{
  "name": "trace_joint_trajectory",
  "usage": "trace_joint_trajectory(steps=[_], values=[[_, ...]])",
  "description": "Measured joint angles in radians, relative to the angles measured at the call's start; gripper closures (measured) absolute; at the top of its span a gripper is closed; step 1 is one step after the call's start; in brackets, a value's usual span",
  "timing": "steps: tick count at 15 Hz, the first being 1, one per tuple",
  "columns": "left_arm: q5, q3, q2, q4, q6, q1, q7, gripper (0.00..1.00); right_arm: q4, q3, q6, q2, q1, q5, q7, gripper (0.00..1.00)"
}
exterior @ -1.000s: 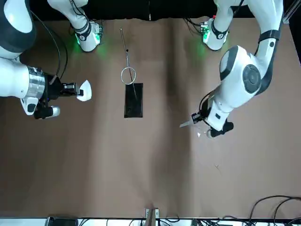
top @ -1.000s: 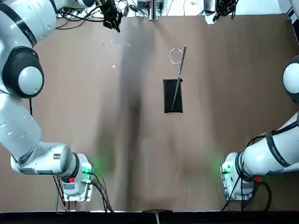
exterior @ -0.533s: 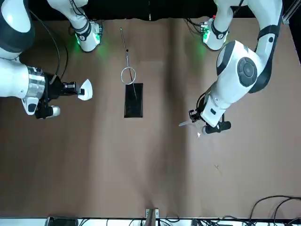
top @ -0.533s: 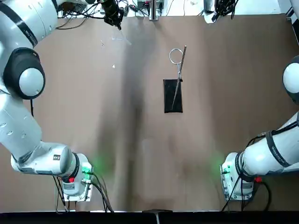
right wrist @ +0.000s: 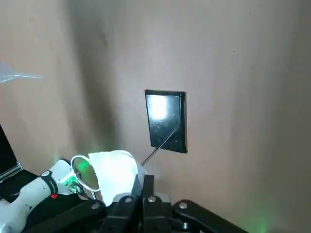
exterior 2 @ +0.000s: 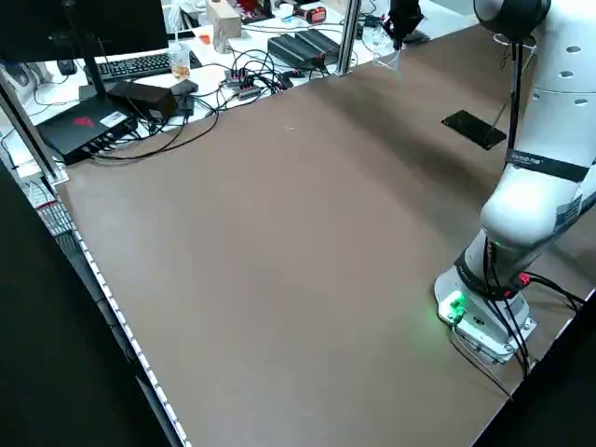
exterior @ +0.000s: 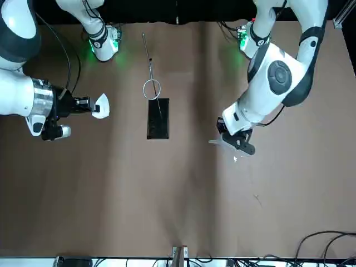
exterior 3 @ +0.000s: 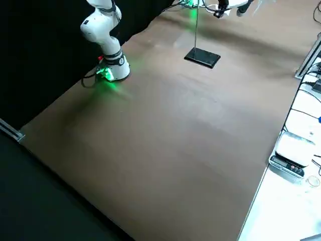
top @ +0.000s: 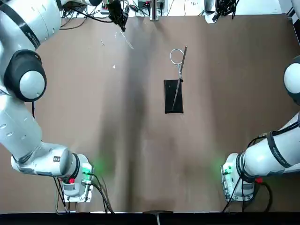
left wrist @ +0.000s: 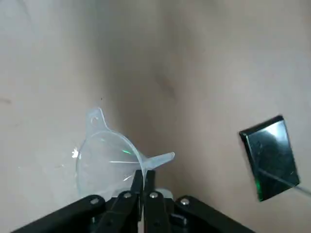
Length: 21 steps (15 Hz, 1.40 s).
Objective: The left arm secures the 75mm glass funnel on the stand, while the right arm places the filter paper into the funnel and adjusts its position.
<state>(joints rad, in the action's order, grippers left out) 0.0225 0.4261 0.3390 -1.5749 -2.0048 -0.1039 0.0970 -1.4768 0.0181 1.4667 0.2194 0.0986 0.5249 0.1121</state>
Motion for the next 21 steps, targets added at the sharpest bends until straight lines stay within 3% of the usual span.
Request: trace_joint_trajectory(steps=[7, 12, 18, 19, 21], values=[[-0.016, 0.045, 0.000, 0.042, 0.075, -0.012, -0.188, 0.97, 0.000, 0.000, 0.000, 0.000, 0.000, 0.000, 0.000, 0.99], [0.003, 0.075, 0.000, 0.066, 0.076, -0.004, -0.484, 0.97, 0.000, 0.000, 0.000, 0.000, 0.000, 0.000, 0.000, 0.99], [0.032, 0.218, 0.000, 0.137, 0.069, 0.006, -0.734, 0.97, -0.001, -0.001, 0.000, 0.000, 0.000, 0.000, 0.000, 0.99], [0.033, 0.283, -0.001, 0.157, 0.050, 0.007, -0.776, 0.97, -0.001, -0.002, 0.000, 0.000, 0.000, 0.000, 0.000, 0.99], [0.033, 0.339, -0.003, 0.162, 0.009, 0.006, -0.833, 0.97, -0.001, -0.003, 0.000, 0.000, -0.001, 0.000, 0.000, 0.99]])
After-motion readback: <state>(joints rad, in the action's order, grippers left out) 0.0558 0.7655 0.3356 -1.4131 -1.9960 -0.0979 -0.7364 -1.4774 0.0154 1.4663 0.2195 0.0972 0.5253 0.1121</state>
